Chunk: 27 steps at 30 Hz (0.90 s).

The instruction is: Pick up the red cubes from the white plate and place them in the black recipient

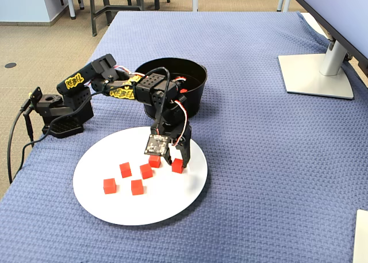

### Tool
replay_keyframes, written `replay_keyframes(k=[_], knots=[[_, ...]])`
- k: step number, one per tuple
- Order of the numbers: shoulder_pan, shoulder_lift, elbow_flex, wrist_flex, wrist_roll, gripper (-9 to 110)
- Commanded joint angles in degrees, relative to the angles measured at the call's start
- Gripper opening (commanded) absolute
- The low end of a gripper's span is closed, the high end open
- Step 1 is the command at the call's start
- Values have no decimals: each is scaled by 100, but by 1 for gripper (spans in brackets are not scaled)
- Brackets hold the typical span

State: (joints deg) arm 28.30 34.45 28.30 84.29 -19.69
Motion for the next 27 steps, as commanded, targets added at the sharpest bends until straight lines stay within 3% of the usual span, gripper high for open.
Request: replay_keyframes(k=[1, 16, 27], knots=[[97, 123, -352, 97, -44, 0], [387, 2821, 1169, -343, 387, 0], [-1081, 5080, 2461, 123, 879, 0]])
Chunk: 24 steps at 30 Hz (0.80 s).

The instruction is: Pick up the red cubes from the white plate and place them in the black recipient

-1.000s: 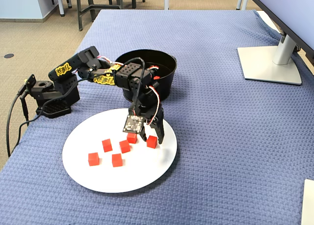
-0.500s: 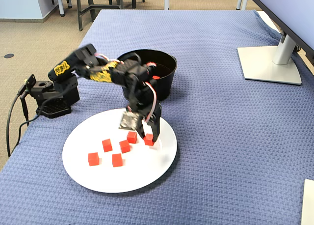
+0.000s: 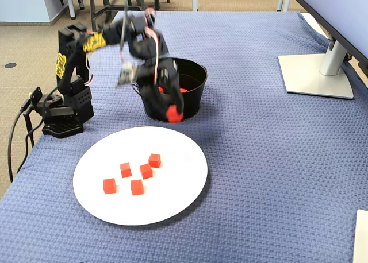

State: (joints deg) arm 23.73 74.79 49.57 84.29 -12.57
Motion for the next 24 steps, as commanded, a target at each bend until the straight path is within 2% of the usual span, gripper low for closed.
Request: replay_keyframes(k=[1, 13, 14, 16, 17, 19, 24], knots=[[-826, 1266, 562, 97, 202, 0], [-3366, 3305, 2953, -483, 765, 0], [-3524, 3375, 3032, -483, 729, 4], [-3753, 3428, 3164, -431, 510, 22], [-3762, 3428, 3208, -431, 457, 29], [-3551, 3375, 3226, -466, 378, 33], [-2522, 2971, 3094, -615, -35, 29]])
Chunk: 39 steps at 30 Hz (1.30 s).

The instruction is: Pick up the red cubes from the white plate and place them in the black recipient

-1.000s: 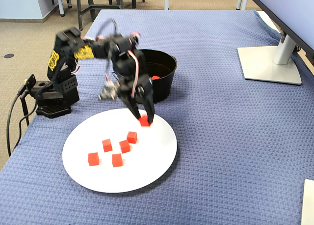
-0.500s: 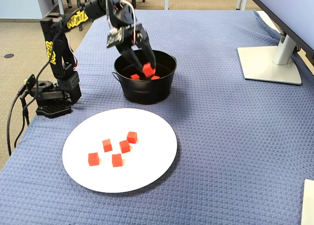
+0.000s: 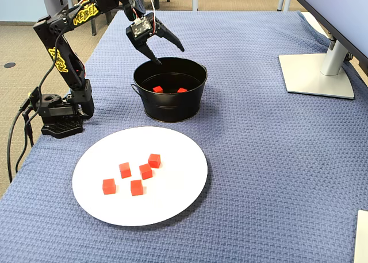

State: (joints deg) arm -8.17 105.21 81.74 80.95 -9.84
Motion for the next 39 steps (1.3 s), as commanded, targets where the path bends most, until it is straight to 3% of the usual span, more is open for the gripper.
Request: replay_keyframes(k=[1, 12, 25, 33, 39], knots=[[932, -167, -132, -360, -396, 27], [3366, -1907, -1187, -132, -2294, 23], [4526, -2892, -1380, -176, -3366, 22], [4843, -3437, -1415, -475, -3568, 21], [4834, -3823, -1503, -738, -2944, 18]])
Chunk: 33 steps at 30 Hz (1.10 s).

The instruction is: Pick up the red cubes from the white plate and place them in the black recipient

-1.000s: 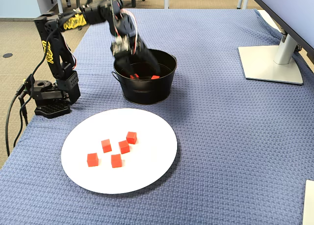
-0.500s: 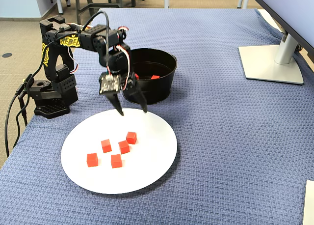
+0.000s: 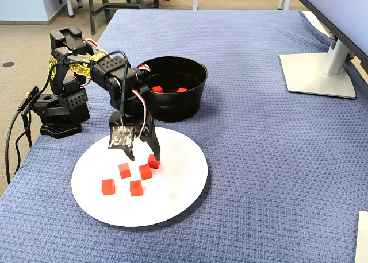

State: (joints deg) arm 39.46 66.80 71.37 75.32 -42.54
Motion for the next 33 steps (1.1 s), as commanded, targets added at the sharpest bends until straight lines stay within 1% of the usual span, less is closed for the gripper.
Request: replay_keyframes(k=[1, 8, 17, 33], knots=[[44, -26, -448, -202, 422, 18], [-220, -185, -325, -237, 431, 19], [-492, 97, 149, -343, 360, 19], [-738, 132, 642, -826, 343, 16]])
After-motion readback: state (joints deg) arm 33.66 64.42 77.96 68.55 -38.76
